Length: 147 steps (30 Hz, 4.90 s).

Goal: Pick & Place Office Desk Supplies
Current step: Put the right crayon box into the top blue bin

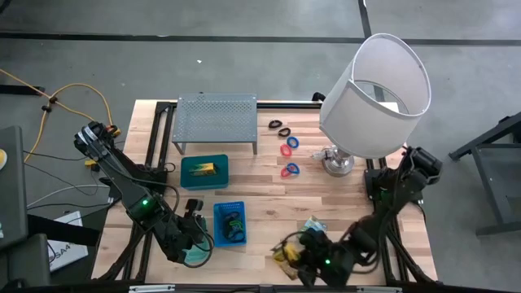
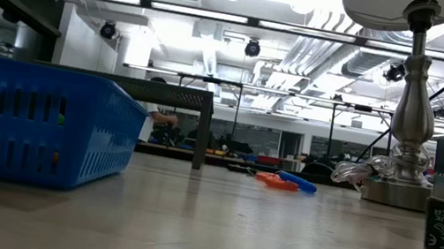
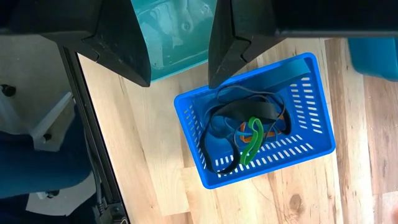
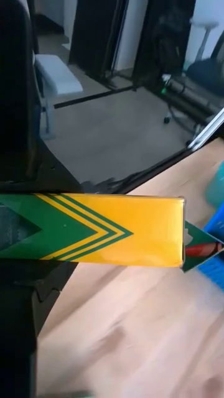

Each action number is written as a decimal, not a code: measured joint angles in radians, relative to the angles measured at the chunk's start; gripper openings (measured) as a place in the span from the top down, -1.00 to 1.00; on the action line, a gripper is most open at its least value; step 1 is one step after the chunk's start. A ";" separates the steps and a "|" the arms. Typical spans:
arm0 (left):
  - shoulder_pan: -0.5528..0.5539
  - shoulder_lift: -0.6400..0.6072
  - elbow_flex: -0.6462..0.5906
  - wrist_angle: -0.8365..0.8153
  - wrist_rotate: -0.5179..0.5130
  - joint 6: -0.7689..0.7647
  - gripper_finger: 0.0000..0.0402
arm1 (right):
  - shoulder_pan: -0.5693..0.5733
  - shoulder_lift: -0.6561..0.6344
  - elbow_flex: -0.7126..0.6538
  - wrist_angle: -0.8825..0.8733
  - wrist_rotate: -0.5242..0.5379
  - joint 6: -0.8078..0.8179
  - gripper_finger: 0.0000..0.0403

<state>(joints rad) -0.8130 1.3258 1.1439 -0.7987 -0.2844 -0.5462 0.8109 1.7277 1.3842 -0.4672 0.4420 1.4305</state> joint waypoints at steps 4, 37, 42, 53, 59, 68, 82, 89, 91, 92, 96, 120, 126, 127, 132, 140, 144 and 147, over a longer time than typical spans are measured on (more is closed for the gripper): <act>0.000 0.000 0.000 0.000 0.000 0.000 0.24 | -0.051 0.000 0.000 0.074 -0.003 -0.119 0.47; 0.000 0.000 0.000 0.125 0.000 0.000 0.24 | -0.159 0.286 0.000 0.614 0.173 -0.754 0.47; 0.000 0.000 0.000 0.171 0.000 0.000 0.24 | -0.168 0.317 0.000 0.704 0.229 -0.874 0.47; 0.000 0.000 0.000 0.255 0.000 0.000 0.24 | -0.171 0.326 0.000 0.753 0.331 -1.017 0.47; 0.000 0.000 0.000 0.283 0.000 0.000 0.24 | -0.170 0.326 0.000 0.779 0.374 -1.077 0.47; 0.026 0.000 0.000 0.293 0.000 0.000 0.24 | -0.160 0.325 0.000 0.961 0.458 -1.295 0.47; 0.092 0.000 0.000 0.293 -0.001 0.032 0.24 | -0.156 0.324 0.000 1.011 0.457 -1.331 0.47; 0.113 0.000 0.000 0.319 0.000 0.029 0.24 | -0.149 0.324 0.000 1.043 0.454 -1.355 0.47; 0.114 0.000 0.000 0.328 0.000 0.030 0.24 | -0.147 0.324 0.000 1.049 0.451 -1.357 0.47; 0.113 0.000 0.000 0.335 0.000 0.030 0.24 | -0.147 0.324 0.000 1.053 0.449 -1.357 0.47; 0.113 0.000 0.000 0.364 0.000 0.029 0.24 | -0.148 0.324 0.000 1.062 0.449 -1.357 0.47; 0.167 0.000 -0.001 0.415 0.001 0.060 0.24 | -0.141 0.324 0.000 1.157 0.459 -1.428 0.47; 0.170 0.000 -0.001 0.477 -0.008 0.162 0.24 | -0.142 0.322 0.000 1.164 0.450 -1.431 0.47; 0.170 0.000 -0.001 0.489 -0.010 0.181 0.24 | -0.141 0.322 0.000 1.168 0.449 -1.433 0.47; 0.167 0.000 -0.001 0.514 -0.010 0.225 0.24 | -0.142 0.322 0.000 1.168 0.446 -1.436 0.47; 0.167 0.000 -0.001 0.513 -0.006 0.225 0.24 | -0.142 0.322 0.000 1.167 0.446 -1.439 0.47; 0.166 0.000 -0.001 0.513 -0.005 0.225 0.24 | -0.142 0.322 0.000 1.168 0.446 -1.439 0.47; 0.166 0.000 -0.001 0.515 -0.001 0.232 0.25 | -0.142 0.323 0.000 1.184 0.445 -1.458 0.47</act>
<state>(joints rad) -0.6469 1.3258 1.1431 -0.2839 -0.2858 -0.3140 0.6693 2.0502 1.3838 0.7172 0.8875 -0.0272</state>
